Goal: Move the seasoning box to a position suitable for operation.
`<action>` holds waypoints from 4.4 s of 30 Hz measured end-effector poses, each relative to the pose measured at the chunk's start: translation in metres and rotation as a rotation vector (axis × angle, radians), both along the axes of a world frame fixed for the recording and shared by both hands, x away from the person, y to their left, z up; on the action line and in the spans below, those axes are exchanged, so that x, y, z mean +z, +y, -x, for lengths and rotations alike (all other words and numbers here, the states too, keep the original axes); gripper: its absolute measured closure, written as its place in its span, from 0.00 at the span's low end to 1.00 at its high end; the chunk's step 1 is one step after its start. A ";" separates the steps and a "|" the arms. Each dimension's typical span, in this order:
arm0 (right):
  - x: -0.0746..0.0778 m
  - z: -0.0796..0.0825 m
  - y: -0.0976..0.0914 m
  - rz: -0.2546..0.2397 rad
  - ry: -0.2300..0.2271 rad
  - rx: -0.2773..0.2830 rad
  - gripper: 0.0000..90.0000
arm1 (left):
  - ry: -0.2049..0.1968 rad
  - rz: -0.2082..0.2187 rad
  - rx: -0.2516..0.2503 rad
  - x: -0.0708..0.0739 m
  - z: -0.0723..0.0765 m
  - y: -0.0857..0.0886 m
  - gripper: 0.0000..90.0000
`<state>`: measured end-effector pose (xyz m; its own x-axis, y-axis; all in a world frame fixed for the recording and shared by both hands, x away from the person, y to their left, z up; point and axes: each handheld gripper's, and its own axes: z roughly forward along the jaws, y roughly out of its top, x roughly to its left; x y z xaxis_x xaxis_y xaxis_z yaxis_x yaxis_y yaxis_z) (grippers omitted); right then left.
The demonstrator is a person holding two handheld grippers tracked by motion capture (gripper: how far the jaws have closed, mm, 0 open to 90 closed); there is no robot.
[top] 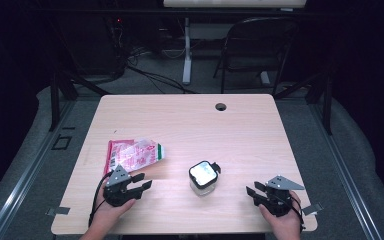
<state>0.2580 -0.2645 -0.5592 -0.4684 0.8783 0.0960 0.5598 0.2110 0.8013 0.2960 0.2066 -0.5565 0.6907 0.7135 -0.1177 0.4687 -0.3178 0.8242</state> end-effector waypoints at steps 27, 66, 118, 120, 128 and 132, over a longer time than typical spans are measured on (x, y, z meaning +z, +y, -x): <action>-0.012 -0.061 0.048 -0.005 0.083 0.136 0.79 | 0.015 0.044 0.141 0.004 0.040 0.049 0.68; -0.008 -0.062 0.097 0.151 0.044 0.141 0.90 | 0.007 -0.006 0.084 -0.004 0.046 0.026 0.69; 0.064 -0.015 0.101 0.028 0.111 0.186 0.64 | 0.191 -0.015 -0.153 0.042 -0.026 -0.073 0.68; 0.068 -0.021 0.106 0.030 0.129 0.185 0.65 | 0.199 -0.012 -0.159 0.051 -0.031 -0.074 0.65; 0.081 -0.043 0.116 0.013 0.159 0.158 0.66 | 0.174 -0.022 -0.153 0.073 -0.045 -0.079 0.64; 0.087 -0.050 0.118 -0.028 0.182 0.147 0.69 | 0.171 -0.036 -0.146 0.076 -0.048 -0.081 0.67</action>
